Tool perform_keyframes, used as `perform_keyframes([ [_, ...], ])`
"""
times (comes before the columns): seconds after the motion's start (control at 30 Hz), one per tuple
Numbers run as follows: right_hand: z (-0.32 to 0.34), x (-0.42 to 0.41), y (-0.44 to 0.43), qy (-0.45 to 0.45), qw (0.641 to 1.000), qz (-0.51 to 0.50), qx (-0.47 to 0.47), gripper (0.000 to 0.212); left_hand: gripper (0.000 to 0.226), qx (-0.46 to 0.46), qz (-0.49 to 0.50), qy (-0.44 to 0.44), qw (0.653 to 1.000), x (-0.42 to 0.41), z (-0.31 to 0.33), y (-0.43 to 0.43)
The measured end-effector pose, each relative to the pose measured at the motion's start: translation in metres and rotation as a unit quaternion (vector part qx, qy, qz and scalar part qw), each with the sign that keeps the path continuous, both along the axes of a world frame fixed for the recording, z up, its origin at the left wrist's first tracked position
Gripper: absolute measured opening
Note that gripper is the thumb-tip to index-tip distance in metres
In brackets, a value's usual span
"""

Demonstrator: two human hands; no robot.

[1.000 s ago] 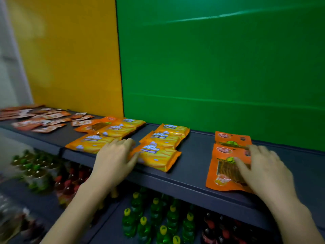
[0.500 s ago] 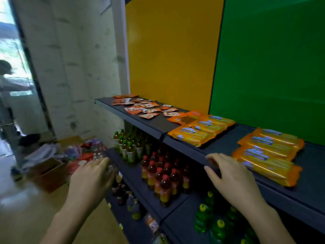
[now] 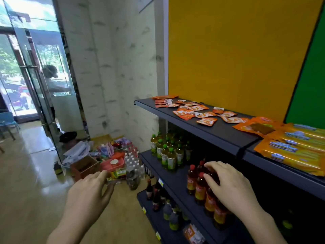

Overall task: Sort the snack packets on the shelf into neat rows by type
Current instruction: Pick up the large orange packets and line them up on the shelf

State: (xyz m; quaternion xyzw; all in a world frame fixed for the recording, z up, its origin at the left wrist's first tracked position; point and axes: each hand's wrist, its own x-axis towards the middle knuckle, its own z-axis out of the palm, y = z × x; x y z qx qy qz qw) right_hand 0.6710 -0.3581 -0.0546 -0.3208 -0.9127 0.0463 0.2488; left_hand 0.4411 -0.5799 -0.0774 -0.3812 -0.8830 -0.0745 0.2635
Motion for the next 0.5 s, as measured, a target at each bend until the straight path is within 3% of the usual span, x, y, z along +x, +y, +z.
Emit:
perform_keyframes([
  [0.23, -0.004, -0.075, 0.028, -0.013, 1.0, -0.016, -0.019, 0.032, 0.023, 0.015, -0.029, -0.034, 0.999, -0.078, -0.018, 0.032],
  [0.5, 0.012, -0.145, 0.095, 0.022, 0.997, -0.062, -0.032, 0.029, 0.02, 0.054, -0.099, -0.042, 0.993, -0.173, -0.009, 0.142],
])
